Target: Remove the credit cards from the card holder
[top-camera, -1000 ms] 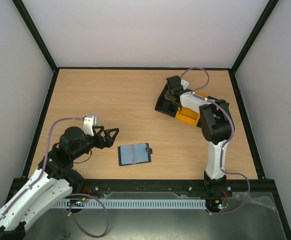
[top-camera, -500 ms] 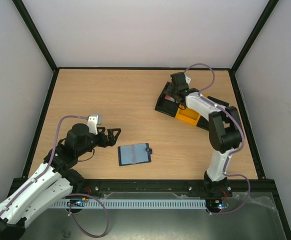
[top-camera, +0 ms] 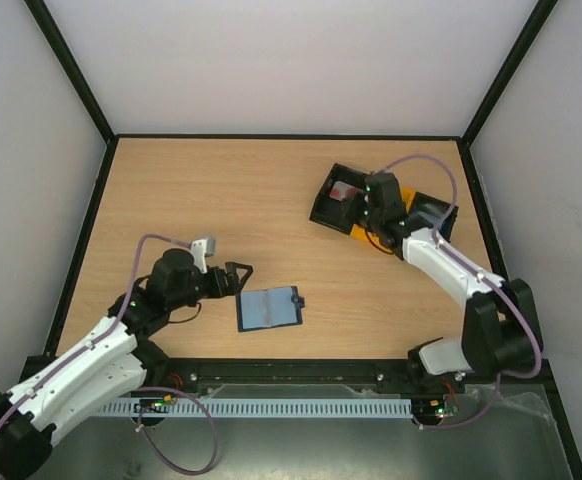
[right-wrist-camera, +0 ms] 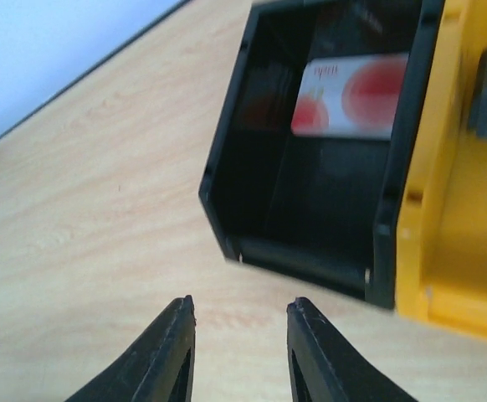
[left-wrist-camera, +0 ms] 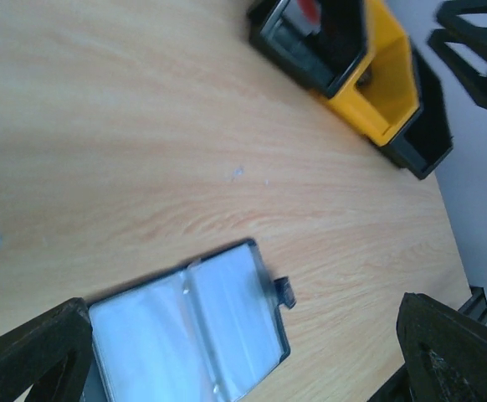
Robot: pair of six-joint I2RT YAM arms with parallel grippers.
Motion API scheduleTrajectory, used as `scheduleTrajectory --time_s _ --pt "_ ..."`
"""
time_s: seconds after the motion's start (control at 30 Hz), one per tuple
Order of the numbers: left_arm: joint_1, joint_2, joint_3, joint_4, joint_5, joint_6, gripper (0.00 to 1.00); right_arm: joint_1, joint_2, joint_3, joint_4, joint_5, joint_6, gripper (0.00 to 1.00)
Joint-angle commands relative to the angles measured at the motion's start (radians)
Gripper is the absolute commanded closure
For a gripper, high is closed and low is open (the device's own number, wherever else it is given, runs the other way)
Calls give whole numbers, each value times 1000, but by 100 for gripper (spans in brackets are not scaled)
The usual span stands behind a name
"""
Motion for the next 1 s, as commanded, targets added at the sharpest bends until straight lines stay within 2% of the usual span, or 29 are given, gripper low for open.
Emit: scheduleTrajectory --time_s 0.0,0.13,0.23,0.33,0.47,0.67,0.83,0.97 --pt "5 45 -83 117 56 -137 0 30 -120 -115 21 -80 10 68" --pt "5 93 -119 161 54 -167 1 77 -227 -234 25 -128 19 68" --pt "5 121 -143 205 112 -167 1 116 -291 -322 32 -143 43 68" --pt "5 142 -195 287 182 -167 2 165 -348 -412 87 -159 110 68" --pt "6 160 -246 345 203 -186 5 270 -398 -497 172 -114 206 69" --pt "6 147 -295 405 217 -234 7 414 -350 -535 253 -69 290 69" --pt "5 127 -312 400 215 -250 9 550 -252 -508 320 -28 325 69" --pt "7 106 -338 418 214 -319 13 624 -172 -469 373 -11 341 69"
